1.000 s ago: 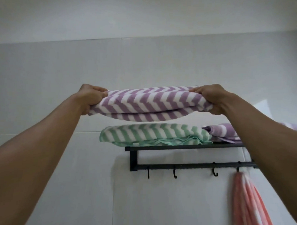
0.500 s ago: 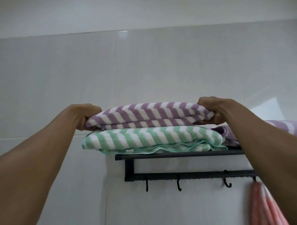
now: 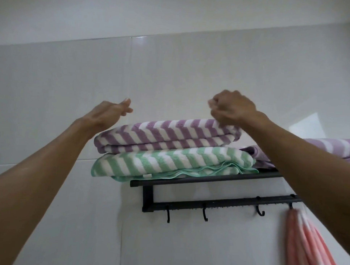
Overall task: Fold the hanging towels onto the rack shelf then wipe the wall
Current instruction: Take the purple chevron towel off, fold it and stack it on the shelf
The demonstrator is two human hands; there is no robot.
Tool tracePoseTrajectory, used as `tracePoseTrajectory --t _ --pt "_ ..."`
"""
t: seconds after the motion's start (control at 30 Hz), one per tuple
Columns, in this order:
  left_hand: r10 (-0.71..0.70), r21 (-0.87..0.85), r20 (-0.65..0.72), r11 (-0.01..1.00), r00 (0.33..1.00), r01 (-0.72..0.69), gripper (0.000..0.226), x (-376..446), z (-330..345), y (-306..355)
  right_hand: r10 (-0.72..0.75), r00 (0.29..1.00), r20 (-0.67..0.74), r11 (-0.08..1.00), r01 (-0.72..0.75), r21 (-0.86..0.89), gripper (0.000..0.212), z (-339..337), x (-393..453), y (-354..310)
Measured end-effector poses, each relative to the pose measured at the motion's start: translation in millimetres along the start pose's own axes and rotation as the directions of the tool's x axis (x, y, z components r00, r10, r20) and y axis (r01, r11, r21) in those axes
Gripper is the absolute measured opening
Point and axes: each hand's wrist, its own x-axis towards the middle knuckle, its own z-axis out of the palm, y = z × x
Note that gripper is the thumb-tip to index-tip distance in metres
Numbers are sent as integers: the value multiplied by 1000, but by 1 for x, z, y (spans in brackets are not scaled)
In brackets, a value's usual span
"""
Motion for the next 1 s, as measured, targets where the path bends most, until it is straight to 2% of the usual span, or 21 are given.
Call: tracePoseTrajectory --t 0.07,0.13,0.23,0.37,0.5,0.67,0.8,1.0 --pt "70 80 59 994 996 -75 63 -7 12 10 -86 984 153 994 95 -49 65 8 -13 -15" --pt "43 215 98 975 994 -63 71 -14 26 16 -81 974 213 989 105 -105 77 18 -23 -14" --pt "-22 362 77 932 997 -7 84 -22 41 22 -6 975 220 992 33 -118 76 30 -30 2" --pt "-97 356 46 931 994 74 89 -23 46 27 67 965 254 997 -54 -58 76 32 -31 15" --pt "-134 384 36 917 990 110 90 -26 45 31 57 967 247 998 -49 -39 76 28 -32 12" --pt "3 417 -84 908 997 32 85 -38 34 33 -2 985 175 997 14 -69 73 12 -42 -2" --pt "100 393 -157 919 983 -31 77 -66 15 43 -44 994 96 999 41 27 62 -14 -71 -16" --pt "140 338 -173 938 975 -75 65 -129 -11 46 -41 991 126 998 33 61 53 -49 -135 -31"
